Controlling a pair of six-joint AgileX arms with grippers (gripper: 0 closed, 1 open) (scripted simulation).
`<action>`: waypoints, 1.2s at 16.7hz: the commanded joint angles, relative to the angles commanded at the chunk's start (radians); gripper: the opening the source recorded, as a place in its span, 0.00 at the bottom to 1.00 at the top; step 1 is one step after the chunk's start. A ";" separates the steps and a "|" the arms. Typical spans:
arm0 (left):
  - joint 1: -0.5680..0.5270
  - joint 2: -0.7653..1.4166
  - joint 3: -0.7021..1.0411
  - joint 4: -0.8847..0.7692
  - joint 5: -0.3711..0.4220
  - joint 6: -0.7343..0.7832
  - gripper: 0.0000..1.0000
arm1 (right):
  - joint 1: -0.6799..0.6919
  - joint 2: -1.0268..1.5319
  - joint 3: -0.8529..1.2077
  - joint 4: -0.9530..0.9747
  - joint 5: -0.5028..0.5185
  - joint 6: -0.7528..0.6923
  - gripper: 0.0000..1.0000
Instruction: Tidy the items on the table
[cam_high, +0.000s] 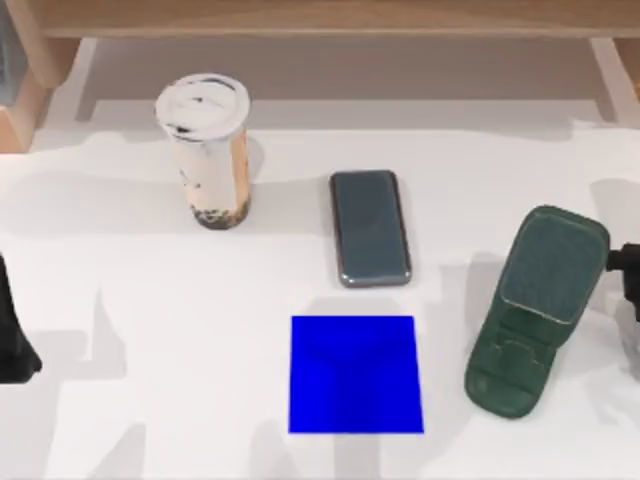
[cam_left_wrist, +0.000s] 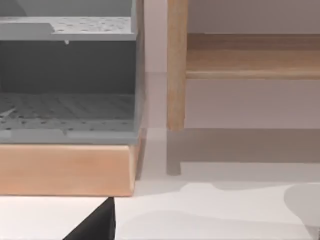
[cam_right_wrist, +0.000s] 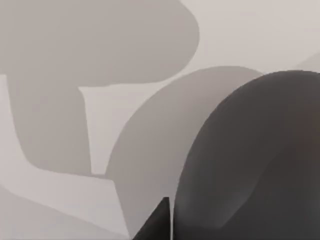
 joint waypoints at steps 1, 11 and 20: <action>0.000 0.000 0.000 0.000 0.000 0.000 1.00 | 0.000 -0.012 0.025 -0.033 0.000 0.000 0.00; 0.000 0.000 0.000 0.000 0.000 0.000 1.00 | -0.002 -0.129 0.214 -0.356 0.000 -0.005 0.00; 0.000 0.000 0.000 0.000 0.000 0.000 1.00 | 0.046 -0.134 0.290 -0.328 0.003 -0.143 0.00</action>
